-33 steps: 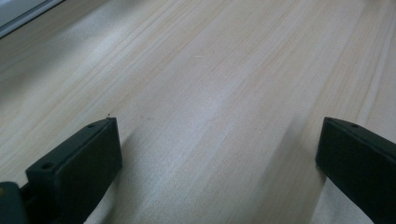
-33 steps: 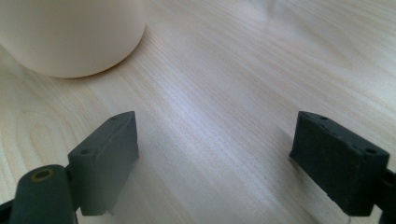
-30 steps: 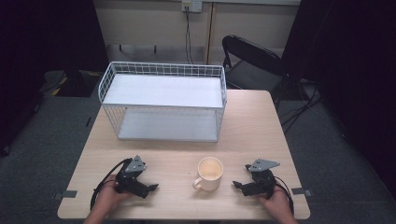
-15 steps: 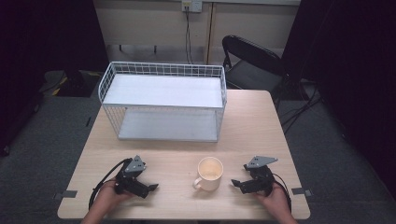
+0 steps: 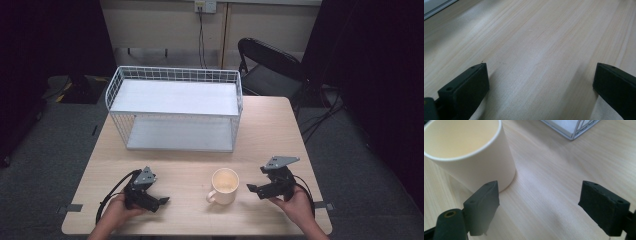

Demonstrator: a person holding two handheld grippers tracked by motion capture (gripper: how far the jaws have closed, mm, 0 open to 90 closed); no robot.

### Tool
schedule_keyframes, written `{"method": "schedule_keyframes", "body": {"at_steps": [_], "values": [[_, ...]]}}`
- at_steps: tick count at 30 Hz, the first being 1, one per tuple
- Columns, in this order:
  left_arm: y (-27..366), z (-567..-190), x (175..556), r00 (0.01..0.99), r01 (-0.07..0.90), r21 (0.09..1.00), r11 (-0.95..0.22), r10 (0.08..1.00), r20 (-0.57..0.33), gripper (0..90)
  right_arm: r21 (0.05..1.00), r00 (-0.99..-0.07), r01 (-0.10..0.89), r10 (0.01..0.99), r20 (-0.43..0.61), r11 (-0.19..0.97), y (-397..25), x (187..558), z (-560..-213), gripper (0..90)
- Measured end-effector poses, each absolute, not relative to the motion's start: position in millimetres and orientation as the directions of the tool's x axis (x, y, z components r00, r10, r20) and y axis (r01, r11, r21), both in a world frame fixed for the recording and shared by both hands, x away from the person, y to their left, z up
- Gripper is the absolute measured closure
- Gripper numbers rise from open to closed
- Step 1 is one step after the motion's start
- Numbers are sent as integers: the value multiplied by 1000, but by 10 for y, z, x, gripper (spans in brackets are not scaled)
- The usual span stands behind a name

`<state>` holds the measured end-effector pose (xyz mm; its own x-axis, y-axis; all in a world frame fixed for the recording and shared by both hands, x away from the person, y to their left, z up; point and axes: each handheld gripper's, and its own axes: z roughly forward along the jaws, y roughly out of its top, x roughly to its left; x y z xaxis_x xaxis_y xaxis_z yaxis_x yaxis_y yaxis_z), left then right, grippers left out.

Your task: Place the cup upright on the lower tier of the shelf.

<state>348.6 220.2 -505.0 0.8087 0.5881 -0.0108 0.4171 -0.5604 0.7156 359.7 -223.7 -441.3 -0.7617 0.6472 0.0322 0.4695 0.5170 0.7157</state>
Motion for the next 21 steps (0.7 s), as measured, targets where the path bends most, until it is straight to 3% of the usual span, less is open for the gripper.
{"method": "schedule_keyframes", "body": {"at_steps": [21], "values": [[2202,-5050,3485,808,417,715,-561,589,-10,0,725,-784,451,620,42,521,-2061,3635,-4051,157]]}}
